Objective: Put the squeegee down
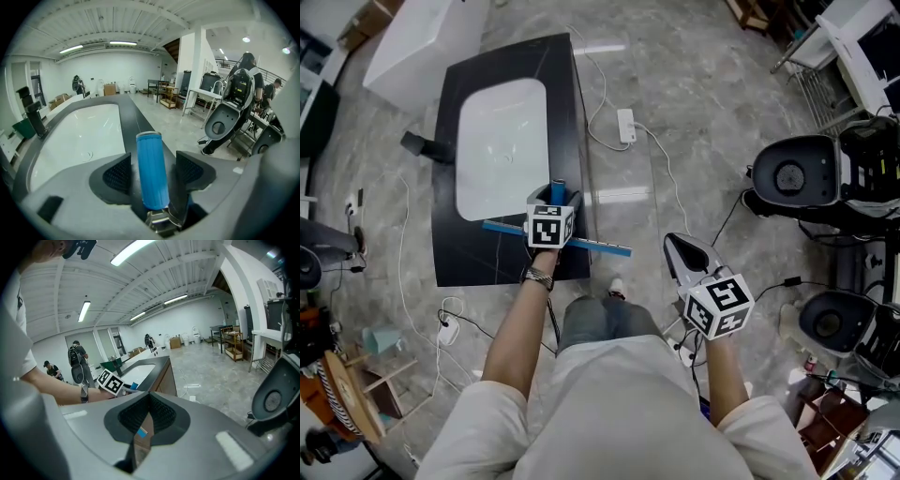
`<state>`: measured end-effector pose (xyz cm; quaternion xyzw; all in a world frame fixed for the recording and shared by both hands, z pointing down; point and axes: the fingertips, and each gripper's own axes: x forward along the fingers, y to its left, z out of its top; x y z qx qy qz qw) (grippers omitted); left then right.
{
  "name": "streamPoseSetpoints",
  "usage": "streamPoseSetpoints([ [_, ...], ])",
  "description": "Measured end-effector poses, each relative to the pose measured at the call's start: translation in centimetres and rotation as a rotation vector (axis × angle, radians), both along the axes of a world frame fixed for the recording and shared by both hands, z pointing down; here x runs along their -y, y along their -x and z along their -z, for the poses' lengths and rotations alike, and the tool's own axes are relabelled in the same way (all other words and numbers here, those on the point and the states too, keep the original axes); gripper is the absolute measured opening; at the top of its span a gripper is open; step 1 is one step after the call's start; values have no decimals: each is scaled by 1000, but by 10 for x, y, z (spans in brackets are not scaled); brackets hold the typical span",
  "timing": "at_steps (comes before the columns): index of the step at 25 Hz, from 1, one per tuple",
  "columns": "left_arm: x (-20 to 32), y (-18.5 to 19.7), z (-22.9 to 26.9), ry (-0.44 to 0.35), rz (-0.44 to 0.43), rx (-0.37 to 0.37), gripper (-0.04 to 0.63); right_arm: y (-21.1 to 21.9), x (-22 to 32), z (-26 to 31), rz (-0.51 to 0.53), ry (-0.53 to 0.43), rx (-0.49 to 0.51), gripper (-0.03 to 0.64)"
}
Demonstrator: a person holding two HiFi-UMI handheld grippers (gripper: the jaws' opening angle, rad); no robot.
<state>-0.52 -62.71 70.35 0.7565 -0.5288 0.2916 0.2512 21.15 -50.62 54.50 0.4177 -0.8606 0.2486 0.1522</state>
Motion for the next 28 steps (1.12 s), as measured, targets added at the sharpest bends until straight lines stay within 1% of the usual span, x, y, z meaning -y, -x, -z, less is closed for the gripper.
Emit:
streamPoseSetpoints([
  [2, 0, 0, 7, -19, 6, -6, 315, 0, -1, 2, 0, -4, -1, 6],
  [8, -6, 6, 23, -39, 21, -40, 317, 3, -6, 5, -2, -11, 4, 6],
  [11, -15, 6, 29, -51, 15, -54, 316, 4, -12, 5, -9, -15, 4, 6],
  [15, -25, 10, 40, -92, 48, -101, 308, 1, -22, 5, -37, -20, 5, 6],
  [17, -30, 11, 45, -114, 58, -108, 303, -2, -26, 2, -60, -9, 8, 6],
  [21, -45, 18, 62, -161, 66, -96, 268, -1, -35, 5, -82, -10, 3, 6],
  [25, -65, 31, 84, -219, 58, -108, 230, 1, -41, 17, -110, -37, -21, 6],
  [28, -86, 42, 98, -254, 37, -117, 199, 9, -46, 33, -118, -80, -48, 6],
])
